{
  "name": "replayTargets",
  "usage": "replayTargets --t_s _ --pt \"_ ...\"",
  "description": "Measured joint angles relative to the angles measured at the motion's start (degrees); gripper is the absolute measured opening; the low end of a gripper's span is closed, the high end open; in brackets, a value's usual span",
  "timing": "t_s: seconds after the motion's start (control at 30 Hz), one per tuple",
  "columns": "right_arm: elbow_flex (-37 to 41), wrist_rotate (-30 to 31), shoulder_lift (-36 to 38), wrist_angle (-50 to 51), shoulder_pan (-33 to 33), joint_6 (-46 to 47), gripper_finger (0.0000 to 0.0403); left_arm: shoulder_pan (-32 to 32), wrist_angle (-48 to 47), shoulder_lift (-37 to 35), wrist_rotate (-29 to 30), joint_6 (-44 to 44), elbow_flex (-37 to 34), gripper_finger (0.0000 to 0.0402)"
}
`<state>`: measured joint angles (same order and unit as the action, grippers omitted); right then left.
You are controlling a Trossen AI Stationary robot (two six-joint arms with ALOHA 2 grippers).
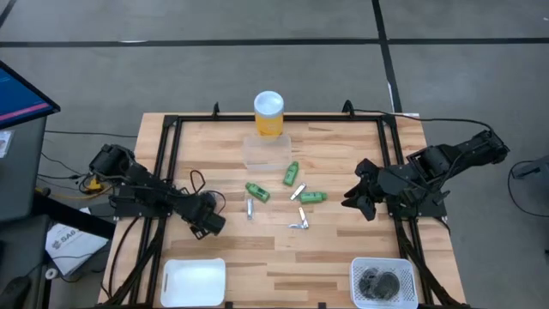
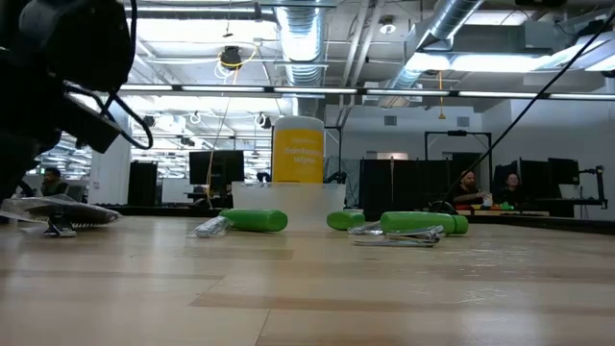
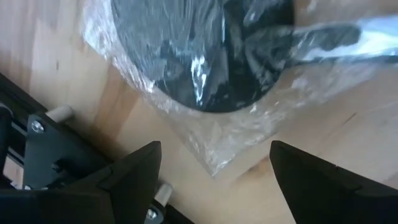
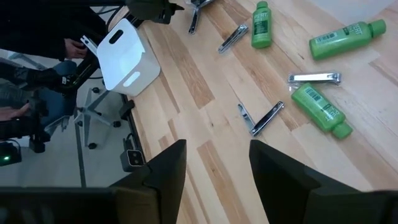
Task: Pick & Place Travel size toiletries
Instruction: Put the black hairbrush into the right white bin
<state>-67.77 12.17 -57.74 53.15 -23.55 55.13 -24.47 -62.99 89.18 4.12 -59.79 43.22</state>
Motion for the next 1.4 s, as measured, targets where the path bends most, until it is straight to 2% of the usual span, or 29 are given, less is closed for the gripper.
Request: replayTargets --t_s 0.17,0.27,0.53,0.8,0.97,1.17,1.4 --pt "0.00 -0.12 0.00 -0.04 0.00 0.00 0.0170 0.13 0.71 0.66 -0.15 0.03 -1.81 0.0294" --pt "0.00 -0.14 0.00 -0.07 0.00 0.31 0.0170 0.22 0.99 0.47 -0.53 0.03 -2.35 0.0275" --pt "0.00 -0.14 0.00 -0.08 0.00 0.39 0.0170 0.22 1.83 0.44 -0.63 -0.45 -1.82 0.0165" --pt "0.00 -0.14 0.00 -0.09 0.00 0.39 0.0170 0.22 3.62 0.44 0.40 -0.44 -2.56 0.0093" --pt "0.00 -0.14 0.00 -0.09 0.00 0.39 0.0170 0.22 5.64 0.44 -1.06 -0.51 -3.35 0.0012" --pt "0.00 -0.14 0.00 -0.09 0.00 0.09 0.0170 0.22 5.41 0.29 -1.02 -0.62 -2.76 0.0001" --pt "0.00 -0.13 0.00 -1.26 0.72 -2.82 0.0170 0.22 5.52 -4.50 -1.00 -0.90 0.09 0.0001"
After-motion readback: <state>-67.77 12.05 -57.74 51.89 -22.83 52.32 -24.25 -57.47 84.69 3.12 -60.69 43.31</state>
